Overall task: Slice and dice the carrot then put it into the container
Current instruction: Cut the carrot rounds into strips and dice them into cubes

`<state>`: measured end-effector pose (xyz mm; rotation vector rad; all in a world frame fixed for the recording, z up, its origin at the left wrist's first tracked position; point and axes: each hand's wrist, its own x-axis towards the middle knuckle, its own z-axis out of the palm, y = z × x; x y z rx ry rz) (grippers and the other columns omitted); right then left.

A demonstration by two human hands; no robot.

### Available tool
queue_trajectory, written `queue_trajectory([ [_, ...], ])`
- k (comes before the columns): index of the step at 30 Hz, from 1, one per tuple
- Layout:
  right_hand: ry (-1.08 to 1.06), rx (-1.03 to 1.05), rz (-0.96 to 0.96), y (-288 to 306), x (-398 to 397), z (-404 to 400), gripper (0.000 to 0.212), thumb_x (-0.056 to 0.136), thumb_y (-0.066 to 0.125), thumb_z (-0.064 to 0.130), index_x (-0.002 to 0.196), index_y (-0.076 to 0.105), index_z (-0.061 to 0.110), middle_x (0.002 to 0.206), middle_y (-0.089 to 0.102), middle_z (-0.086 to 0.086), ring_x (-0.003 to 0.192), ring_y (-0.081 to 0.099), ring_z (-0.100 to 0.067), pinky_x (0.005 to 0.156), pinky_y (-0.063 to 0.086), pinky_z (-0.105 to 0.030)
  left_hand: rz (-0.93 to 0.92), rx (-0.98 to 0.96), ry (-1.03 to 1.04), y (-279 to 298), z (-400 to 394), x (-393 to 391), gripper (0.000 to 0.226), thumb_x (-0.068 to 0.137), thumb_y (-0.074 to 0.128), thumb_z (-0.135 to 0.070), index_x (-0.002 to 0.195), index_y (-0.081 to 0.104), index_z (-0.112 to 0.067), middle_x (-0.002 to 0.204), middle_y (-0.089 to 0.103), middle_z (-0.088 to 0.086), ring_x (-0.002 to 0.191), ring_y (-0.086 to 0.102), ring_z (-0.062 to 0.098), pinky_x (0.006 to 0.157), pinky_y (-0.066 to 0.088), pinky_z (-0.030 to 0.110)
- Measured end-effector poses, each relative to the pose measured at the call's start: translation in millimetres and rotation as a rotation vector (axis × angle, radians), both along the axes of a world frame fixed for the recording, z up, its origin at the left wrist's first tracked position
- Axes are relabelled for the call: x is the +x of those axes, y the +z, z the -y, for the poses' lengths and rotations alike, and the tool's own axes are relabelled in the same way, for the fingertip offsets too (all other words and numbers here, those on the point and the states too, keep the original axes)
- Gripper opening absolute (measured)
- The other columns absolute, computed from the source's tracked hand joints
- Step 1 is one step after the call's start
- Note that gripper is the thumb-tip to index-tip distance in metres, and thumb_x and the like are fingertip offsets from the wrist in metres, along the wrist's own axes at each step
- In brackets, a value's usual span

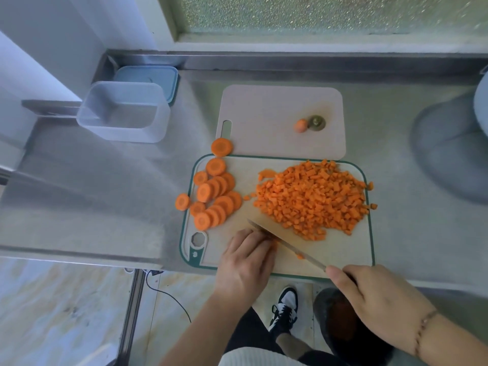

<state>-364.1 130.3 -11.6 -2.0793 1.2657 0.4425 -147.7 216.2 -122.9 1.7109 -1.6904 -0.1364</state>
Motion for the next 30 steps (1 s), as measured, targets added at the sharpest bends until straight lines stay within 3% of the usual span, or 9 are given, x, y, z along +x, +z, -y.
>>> queue_trajectory([
  [5,0.094,-0.052,-0.101,-1.1,9.6,-4.1,0.074,0.075,-0.007,0.073,0.071,0.050,0.026,0.064,0.057,0.002,0.060,0.057,-0.010,0.061,0.048,-0.027,0.009,0.010,-0.027,2.0,-0.7,0.3,0.011,0.095,0.070,-0.011,0.103,0.076,-0.005,0.109,0.070,0.006,0.106,0.065,0.029,0.096,0.052,0.036],
  [11,0.017,0.010,0.024,0.7,-0.5,2.2,0.071,0.078,0.005,0.076,0.059,0.045,0.020,0.054,0.049,-0.005,0.057,0.056,-0.021,0.058,0.046,-0.034,0.087,0.050,-0.018,5.9,-7.2,0.9,0.006,0.093,0.072,-0.010,0.097,0.074,-0.006,0.104,0.068,0.005,0.101,0.065,0.029,0.087,0.056,0.039],
  [15,0.032,0.020,-0.022,6.0,-3.3,-5.8,0.075,0.076,0.000,0.076,0.064,0.050,0.020,0.062,0.059,-0.007,0.060,0.058,-0.017,0.061,0.047,-0.033,0.110,0.025,0.015,6.8,-7.8,-1.7,0.003,0.090,0.074,-0.010,0.089,0.075,-0.008,0.094,0.069,0.003,0.099,0.063,0.027,0.088,0.053,0.036],
  [20,0.070,-0.015,-0.096,3.7,7.5,-8.0,0.079,0.074,-0.007,0.074,0.072,0.053,0.024,0.066,0.060,-0.001,0.062,0.060,-0.012,0.063,0.052,-0.031,0.069,0.037,0.020,5.8,-6.8,-3.5,0.006,0.091,0.073,-0.009,0.094,0.077,-0.009,0.099,0.071,0.001,0.099,0.067,0.027,0.090,0.054,0.036],
  [25,0.038,0.015,-0.001,-2.3,16.9,-1.4,0.075,0.081,0.002,0.075,0.064,0.049,0.019,0.056,0.051,-0.001,0.057,0.058,-0.021,0.059,0.050,-0.035,0.085,0.052,0.012,8.7,-6.9,-1.0,0.005,0.090,0.072,-0.008,0.093,0.076,-0.009,0.097,0.070,0.002,0.090,0.067,0.028,0.080,0.056,0.039],
  [30,-0.010,0.063,0.023,3.6,5.2,-13.3,0.070,0.080,0.007,0.074,0.058,0.045,0.020,0.052,0.047,-0.004,0.054,0.053,-0.019,0.056,0.044,-0.032,0.115,0.044,0.021,7.1,-13.3,0.7,0.005,0.090,0.070,-0.009,0.086,0.074,-0.008,0.092,0.069,0.003,0.088,0.064,0.028,0.082,0.054,0.038],
])
